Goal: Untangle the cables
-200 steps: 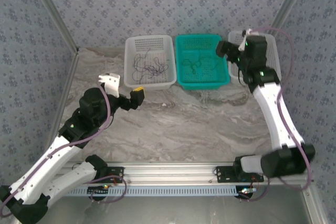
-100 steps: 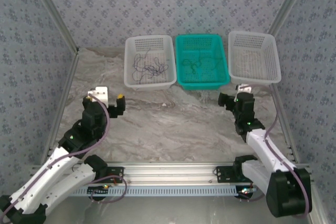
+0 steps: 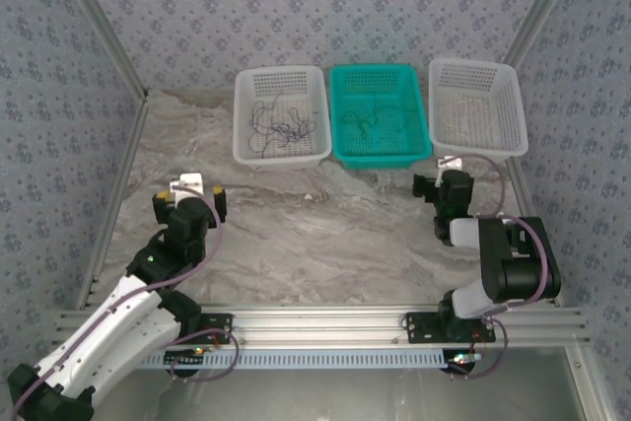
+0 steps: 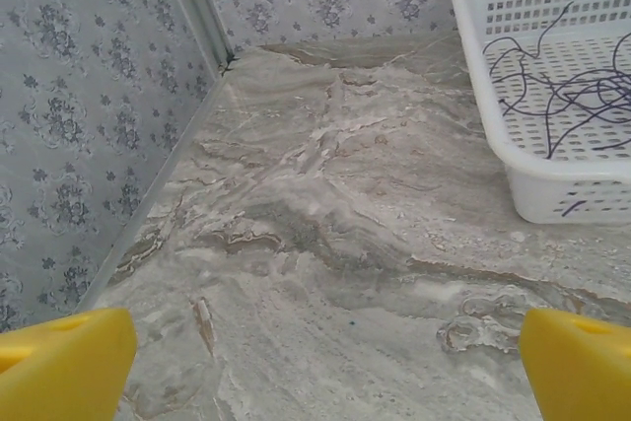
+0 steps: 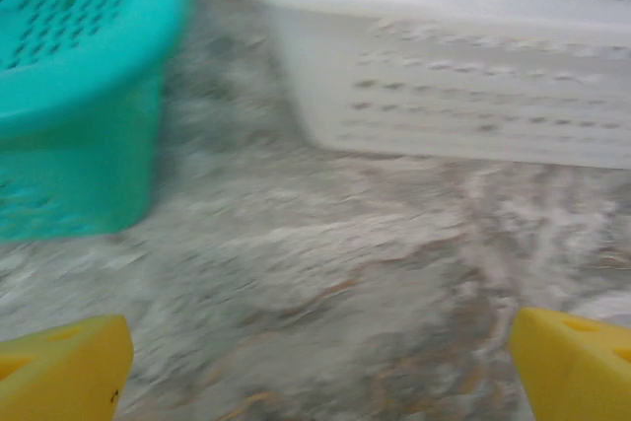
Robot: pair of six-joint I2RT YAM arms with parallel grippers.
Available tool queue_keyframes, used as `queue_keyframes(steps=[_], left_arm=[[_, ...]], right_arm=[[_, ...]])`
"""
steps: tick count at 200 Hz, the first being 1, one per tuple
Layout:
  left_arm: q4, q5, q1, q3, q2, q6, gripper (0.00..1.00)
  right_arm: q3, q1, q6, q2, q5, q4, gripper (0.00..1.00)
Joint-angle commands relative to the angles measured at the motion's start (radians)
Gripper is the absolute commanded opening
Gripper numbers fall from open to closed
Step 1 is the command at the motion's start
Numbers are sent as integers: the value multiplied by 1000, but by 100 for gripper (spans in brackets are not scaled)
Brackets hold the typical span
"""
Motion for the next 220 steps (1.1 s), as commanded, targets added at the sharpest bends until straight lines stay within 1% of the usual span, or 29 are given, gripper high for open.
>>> queue_keyframes(steps=[1,8,18,26,33,40,49,66,99,107,116,125,145,161,166,174,176,181,184,188,191,193,198,200,203,210,220], left_arm=[[87,-33,24,-46,-8,39,99],[103,-34,36,-63,-2,35,99],[120,-29,61,-85,13,14,99],[157,-25,87,-113,32,-5,99],[203,-23,111,-134,55,-12,99],[187,1,142,-116,81,-34,99],[252,15,176,-120,122,-19,99],[425,40,240,-154,203,33,99],[686,182,404,-215,407,67,100],[771,238,436,-227,461,83,99],[784,299,465,-204,506,103,99],[865,333,485,-202,557,121,99],[962,424,551,-174,655,95,99],[1036,510,574,-152,743,102,99],[1086,539,576,-147,778,109,100],[1156,593,576,-139,900,128,99],[1178,623,576,-133,916,140,100],[1260,655,577,-117,981,169,99],[1225,676,578,-111,965,166,99],[1095,678,585,-87,922,151,99],[1051,682,592,-79,911,143,100],[1070,688,595,-88,918,142,99],[1191,699,598,-117,947,148,99],[1213,697,597,-122,953,148,99],[1200,691,598,-117,950,142,100],[1091,686,599,-91,919,136,99],[1173,682,596,-110,942,142,99]], right_arm=[[-32,-34,25,6,-95,129,100],[-24,-34,13,26,-120,154,100],[21,-33,1,16,-145,46,100],[11,-24,-7,24,-133,85,100],[14,-19,-7,20,-118,69,100],[11,-17,-9,23,-111,81,100],[11,-13,-9,21,-104,75,100],[18,-28,-4,21,-142,64,100],[18,-26,-4,20,-140,64,100],[17,-28,-4,21,-142,65,100],[18,-27,-4,22,-141,64,100],[18,-27,-4,22,-141,63,100],[18,-28,-4,22,-142,62,100],[18,-29,-4,21,-145,63,100],[18,-28,-4,21,-145,63,100],[18,-30,-4,20,-144,63,100],[19,-28,-4,20,-145,62,100],[18,-30,-4,21,-146,61,100],[19,-30,-4,20,-145,62,100],[19,-30,-4,21,-147,61,100],[19,-30,-4,20,-146,61,100],[19,-30,-3,20,-147,60,100],[19,-30,-4,21,-146,61,100],[19,-30,-4,21,-147,61,100],[18,-30,-4,21,-148,61,100],[18,-29,-4,22,-146,61,100],[19,-30,-4,20,-147,61,100]])
